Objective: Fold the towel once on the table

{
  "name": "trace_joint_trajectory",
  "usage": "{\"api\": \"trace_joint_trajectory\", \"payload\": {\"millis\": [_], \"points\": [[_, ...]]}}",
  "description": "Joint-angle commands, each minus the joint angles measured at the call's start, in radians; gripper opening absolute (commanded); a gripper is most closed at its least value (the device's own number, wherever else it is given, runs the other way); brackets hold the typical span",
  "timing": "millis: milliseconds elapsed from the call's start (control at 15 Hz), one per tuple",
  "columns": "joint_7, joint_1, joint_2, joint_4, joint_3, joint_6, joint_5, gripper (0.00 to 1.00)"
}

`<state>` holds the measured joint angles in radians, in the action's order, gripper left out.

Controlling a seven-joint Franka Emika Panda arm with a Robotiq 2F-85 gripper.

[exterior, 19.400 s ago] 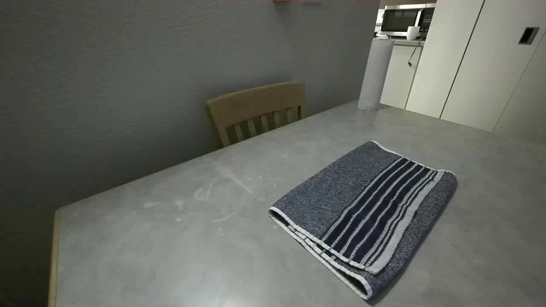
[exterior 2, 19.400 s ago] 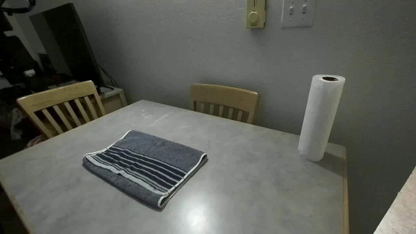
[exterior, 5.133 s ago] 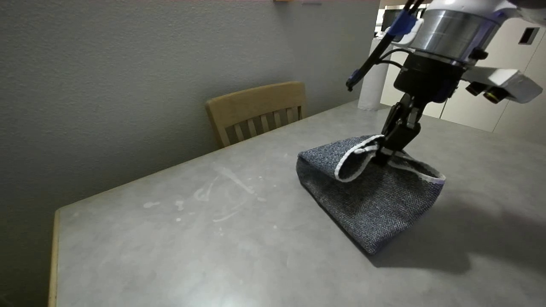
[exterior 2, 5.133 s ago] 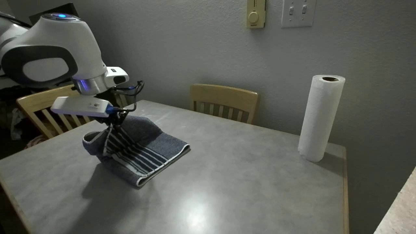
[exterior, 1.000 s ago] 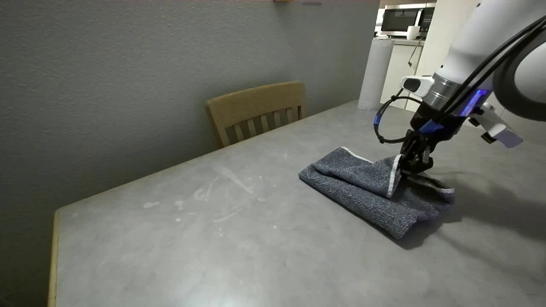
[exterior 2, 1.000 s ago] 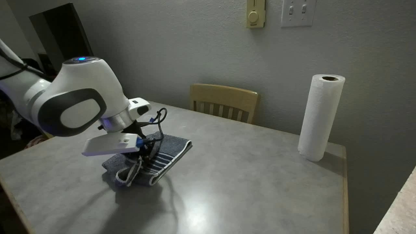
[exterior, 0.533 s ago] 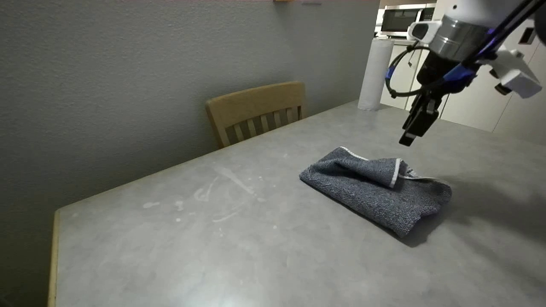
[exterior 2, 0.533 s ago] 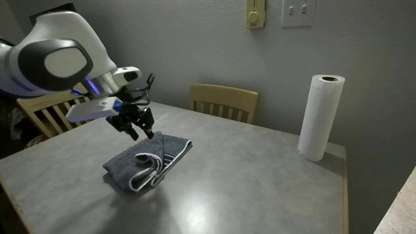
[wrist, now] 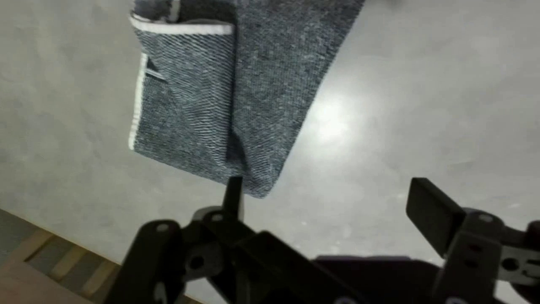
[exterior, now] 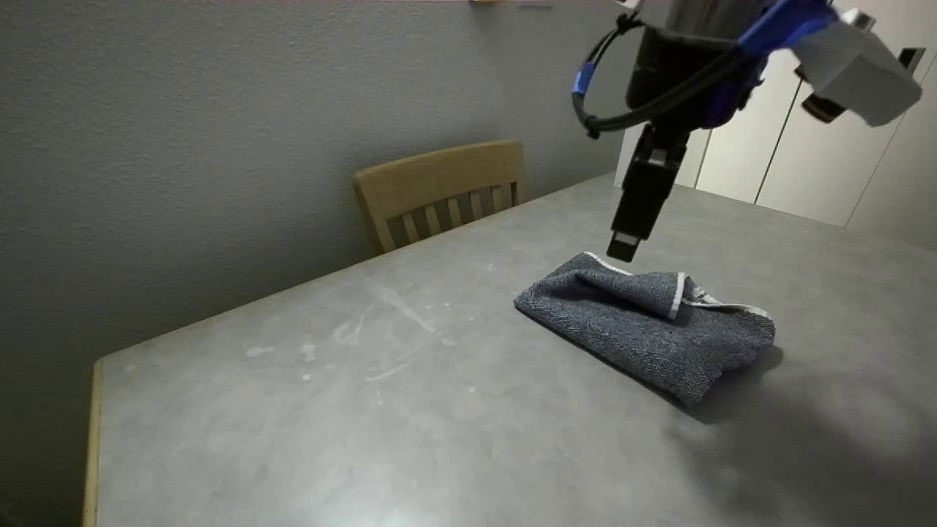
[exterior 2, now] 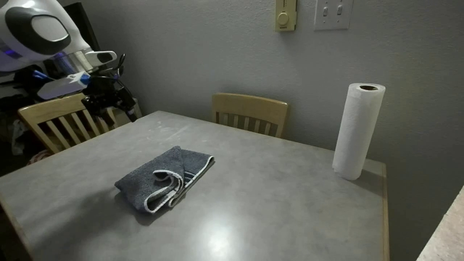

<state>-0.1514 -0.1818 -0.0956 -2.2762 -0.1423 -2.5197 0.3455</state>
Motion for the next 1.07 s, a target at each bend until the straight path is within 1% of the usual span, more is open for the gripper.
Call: {"api": "trace_joint_trajectory", "payload": {"millis": [0, 67, 133, 200, 267, 333, 600, 667, 933, 1000], "points": [[0.024, -0.013, -0.136, 0.105, -0.018, 0.015, -0.096, 0.67], [0.021, -0.014, -0.160, 0.118, -0.019, 0.014, -0.135, 0.59], [0.011, -0.012, -0.181, 0.127, -0.020, 0.027, -0.188, 0.53], [-0.009, -0.011, -0.196, 0.131, -0.019, 0.038, -0.236, 0.45], [-0.037, -0.013, -0.207, 0.134, -0.015, 0.047, -0.271, 0.40], [-0.064, -0.016, -0.215, 0.132, -0.009, 0.048, -0.302, 0.31], [-0.219, -0.027, -0.208, 0.099, 0.018, 0.028, -0.378, 0.03], [-0.261, -0.028, -0.202, 0.088, 0.026, 0.017, -0.391, 0.00], [-0.410, -0.024, -0.179, 0.021, 0.055, -0.024, -0.456, 0.00], [-0.454, -0.028, -0.172, 0.001, 0.070, -0.027, -0.457, 0.00]]}}
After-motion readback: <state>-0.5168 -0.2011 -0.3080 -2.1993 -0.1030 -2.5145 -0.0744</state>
